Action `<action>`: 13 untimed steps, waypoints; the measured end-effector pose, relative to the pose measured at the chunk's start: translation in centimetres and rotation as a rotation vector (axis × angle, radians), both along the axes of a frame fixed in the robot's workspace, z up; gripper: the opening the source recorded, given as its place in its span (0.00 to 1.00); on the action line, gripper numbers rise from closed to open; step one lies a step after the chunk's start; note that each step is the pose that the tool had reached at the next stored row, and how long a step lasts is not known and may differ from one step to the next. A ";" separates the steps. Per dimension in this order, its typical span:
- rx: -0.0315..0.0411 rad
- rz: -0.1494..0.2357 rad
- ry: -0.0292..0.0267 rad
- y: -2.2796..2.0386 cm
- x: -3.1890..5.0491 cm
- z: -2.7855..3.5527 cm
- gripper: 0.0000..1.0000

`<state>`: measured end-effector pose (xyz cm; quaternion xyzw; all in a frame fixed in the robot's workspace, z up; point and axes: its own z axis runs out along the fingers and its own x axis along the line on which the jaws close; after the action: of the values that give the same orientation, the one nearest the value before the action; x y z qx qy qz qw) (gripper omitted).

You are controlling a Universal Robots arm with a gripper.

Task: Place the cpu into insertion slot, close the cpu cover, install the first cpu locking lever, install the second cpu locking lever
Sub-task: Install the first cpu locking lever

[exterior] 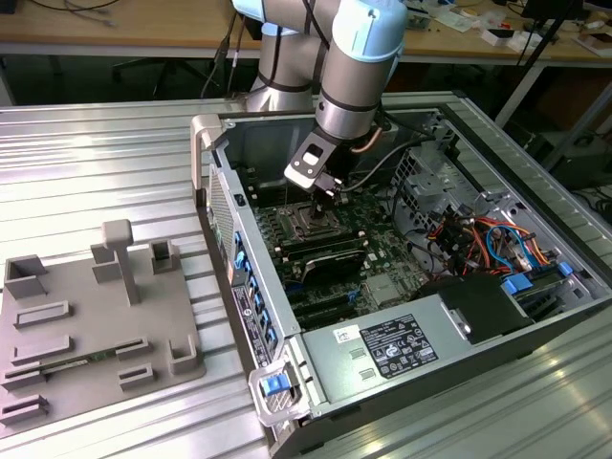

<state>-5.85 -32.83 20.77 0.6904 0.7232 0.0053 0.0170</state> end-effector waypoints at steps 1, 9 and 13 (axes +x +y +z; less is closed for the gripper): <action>0.0000 0.000 0.0000 0.00 0.00 0.00 0.11; 0.0005 0.019 -0.0002 0.00 0.00 0.07 0.11; 0.0004 0.028 -0.0001 0.01 0.02 1.08 0.11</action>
<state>-5.84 -32.82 21.85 0.6803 0.7328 0.0057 0.0168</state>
